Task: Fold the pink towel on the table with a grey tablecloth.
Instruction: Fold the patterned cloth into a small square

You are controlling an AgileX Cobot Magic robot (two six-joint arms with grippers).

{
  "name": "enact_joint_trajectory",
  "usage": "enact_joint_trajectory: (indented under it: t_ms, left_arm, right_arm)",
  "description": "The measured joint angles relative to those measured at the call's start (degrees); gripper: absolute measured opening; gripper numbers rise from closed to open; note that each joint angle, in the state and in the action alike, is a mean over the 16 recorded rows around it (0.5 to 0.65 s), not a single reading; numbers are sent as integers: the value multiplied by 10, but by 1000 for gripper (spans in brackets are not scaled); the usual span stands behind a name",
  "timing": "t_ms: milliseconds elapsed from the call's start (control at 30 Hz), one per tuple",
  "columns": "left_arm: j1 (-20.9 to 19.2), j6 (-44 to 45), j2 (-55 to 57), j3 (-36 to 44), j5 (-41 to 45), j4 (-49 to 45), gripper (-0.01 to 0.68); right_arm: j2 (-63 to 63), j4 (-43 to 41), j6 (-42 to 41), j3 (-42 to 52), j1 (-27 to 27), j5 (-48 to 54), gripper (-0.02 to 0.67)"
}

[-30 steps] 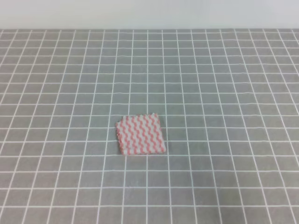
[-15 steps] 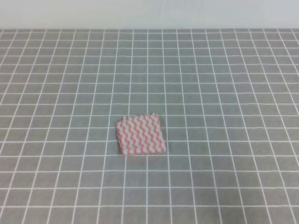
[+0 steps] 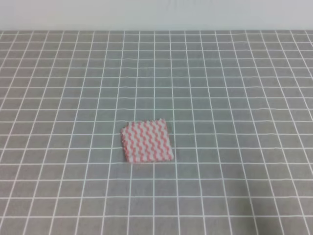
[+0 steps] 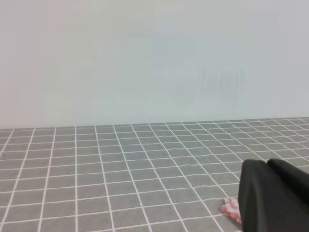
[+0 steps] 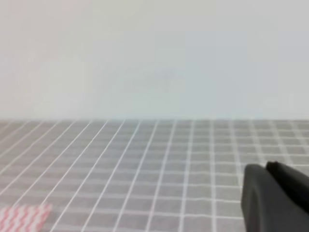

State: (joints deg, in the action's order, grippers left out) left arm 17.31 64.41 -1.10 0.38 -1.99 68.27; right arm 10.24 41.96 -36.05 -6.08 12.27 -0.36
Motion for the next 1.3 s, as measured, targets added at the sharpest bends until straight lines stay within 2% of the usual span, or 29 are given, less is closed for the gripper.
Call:
enact_joint_trajectory:
  t_ms: [200,533,700,1067,1167,1300]
  left_arm:
    - [0,0,-1,1,0,0,-4]
    - [0,-1,-4,4,-2,-1,-3]
    - [0,-1,-4,4,-2,-1,-3]
    - [0,0,-2,1,-1,0,-4]
    - [0,0,-2,0,0,0,-4]
    - [0,0,-2,0,0,0,-4]
  right_arm:
    - [-84,18,-4,49,-43,6,-15]
    - [-119,17,-4,76,-53,0,-15]
    - [-118,-60,62,74,-53,10,-15]
    - [-118,-305,300,72,-53,96,-15]
    - [-118,-338,337,72,-53,123,-15]
    - [-118,-345,343,71,-53,150,-15]
